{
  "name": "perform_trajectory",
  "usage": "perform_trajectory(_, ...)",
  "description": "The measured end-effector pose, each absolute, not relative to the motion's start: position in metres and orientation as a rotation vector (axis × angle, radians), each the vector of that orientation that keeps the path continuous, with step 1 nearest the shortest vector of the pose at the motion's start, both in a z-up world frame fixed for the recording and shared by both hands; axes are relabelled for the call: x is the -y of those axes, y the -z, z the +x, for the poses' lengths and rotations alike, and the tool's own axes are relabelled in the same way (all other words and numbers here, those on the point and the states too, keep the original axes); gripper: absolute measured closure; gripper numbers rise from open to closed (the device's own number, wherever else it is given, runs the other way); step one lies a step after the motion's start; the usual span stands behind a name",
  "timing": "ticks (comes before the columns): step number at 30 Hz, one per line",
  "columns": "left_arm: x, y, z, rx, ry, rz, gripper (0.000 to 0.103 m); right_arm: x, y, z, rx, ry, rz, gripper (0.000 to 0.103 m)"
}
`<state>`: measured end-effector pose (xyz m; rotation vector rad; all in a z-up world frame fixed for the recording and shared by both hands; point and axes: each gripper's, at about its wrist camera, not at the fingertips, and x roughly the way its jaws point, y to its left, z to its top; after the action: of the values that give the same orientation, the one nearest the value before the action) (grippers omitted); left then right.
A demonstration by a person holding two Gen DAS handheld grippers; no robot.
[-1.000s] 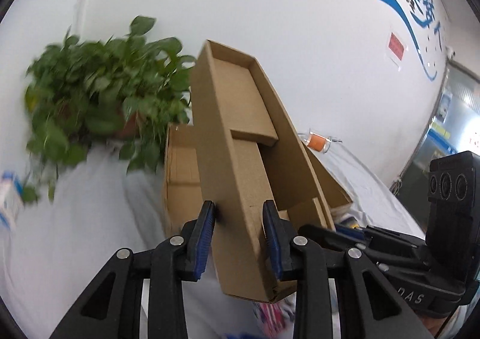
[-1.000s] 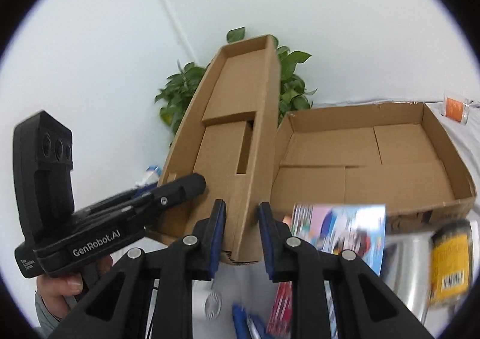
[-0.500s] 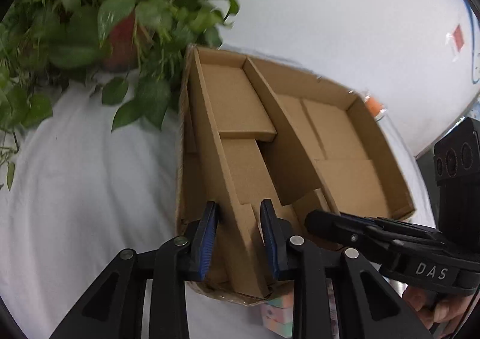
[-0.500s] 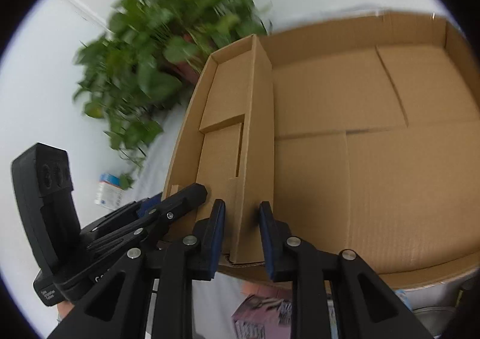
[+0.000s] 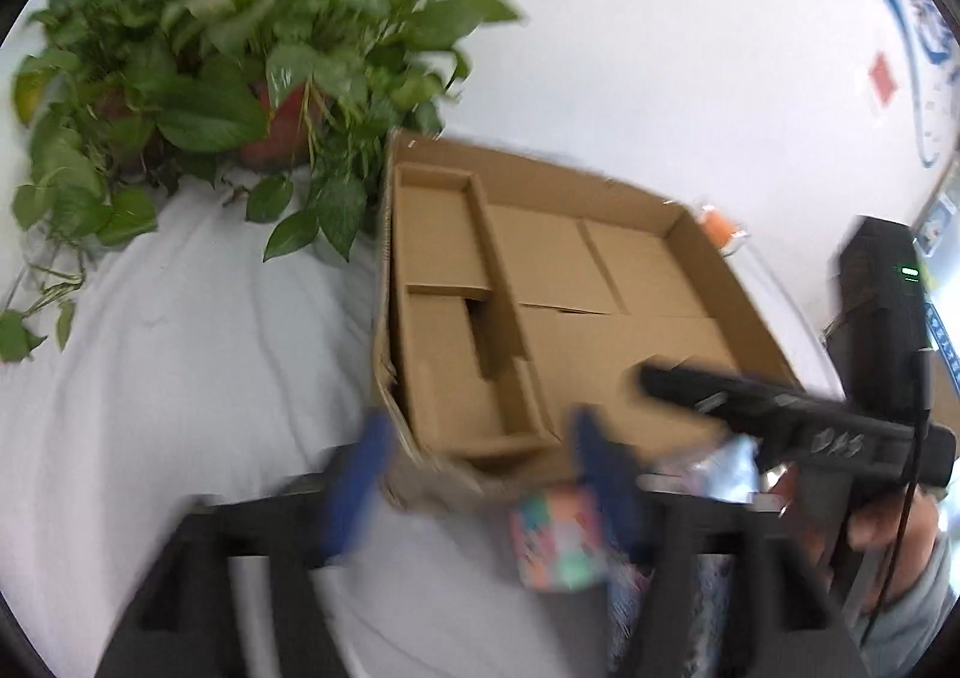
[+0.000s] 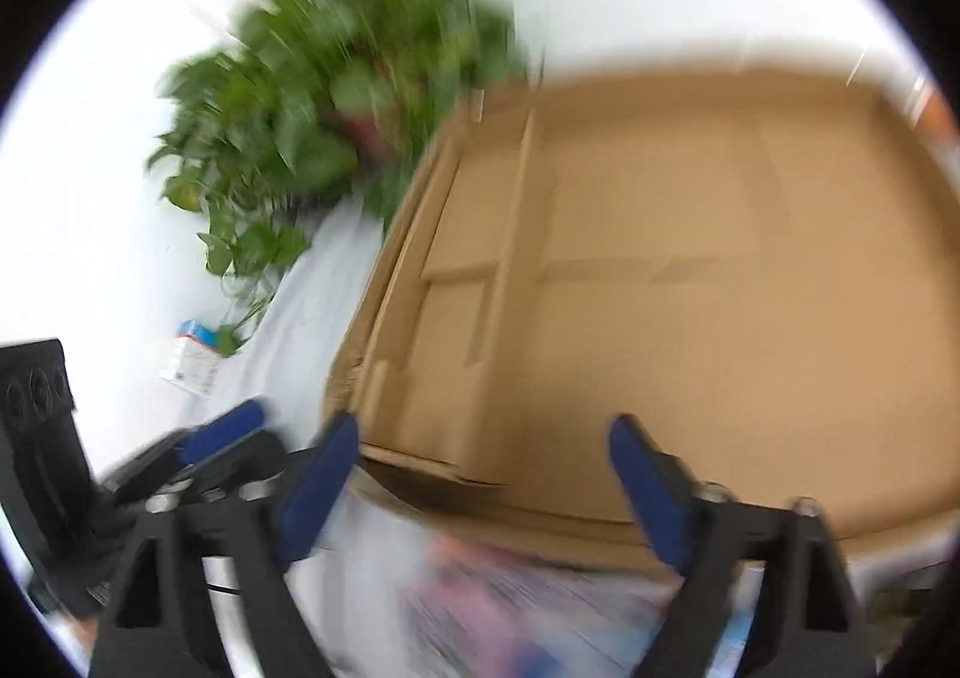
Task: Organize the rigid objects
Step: 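Lower the cardboard insert into the open box and release it, then grasp the World Tour game box with the left gripper and place it in the box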
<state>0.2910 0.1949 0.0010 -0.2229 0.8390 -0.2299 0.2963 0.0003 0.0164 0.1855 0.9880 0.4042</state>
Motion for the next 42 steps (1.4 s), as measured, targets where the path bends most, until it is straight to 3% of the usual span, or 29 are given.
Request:
perform_trajectory(3,-0.177,0.003,0.258,-0.836,0.283,-0.238,0.008,0.035,-0.041,0.242,-0.861,-0.351,0.056,0.012)
perform_trajectory(8,-0.130,0.027,0.235,-0.911,0.413,-0.258,0.010,0.059,-0.021,0.184,-0.964,-0.453,0.022,0.011)
perform_trajectory(12,-0.110,0.045,0.238,-0.980,0.421,-0.264,0.034,0.045,-0.001,0.170,-1.016,-0.493,-0.014,0.011)
perform_trajectory(14,-0.103,0.051,0.239,-1.008,0.422,-0.263,0.035,0.035,0.007,0.171,-1.039,-0.491,-0.045,0.011)
perform_trajectory(17,-0.099,0.063,0.239,-1.047,0.411,-0.264,0.046,0.020,0.021,0.177,-1.049,-0.435,-0.112,0.010)
perform_trajectory(21,-0.095,0.064,0.233,-1.034,0.404,-0.262,0.047,0.016,0.029,0.180,-1.038,-0.376,-0.120,0.007)
perform_trajectory(26,-0.093,0.025,0.215,-0.913,0.367,-0.233,0.049,0.017,0.011,0.170,-0.945,-0.360,-0.027,0.010)
perform_trajectory(35,-0.080,-0.108,0.266,-0.611,0.348,-0.084,0.049,0.027,-0.103,0.227,-0.618,-0.318,0.019,0.010)
perform_trajectory(38,-0.080,-0.118,0.311,-0.641,0.335,-0.063,0.049,0.029,-0.107,0.271,-0.633,-0.340,0.039,0.010)
perform_trajectory(42,-0.090,-0.081,0.370,-0.799,0.341,-0.112,0.049,0.032,-0.068,0.324,-0.759,-0.363,0.080,0.010)
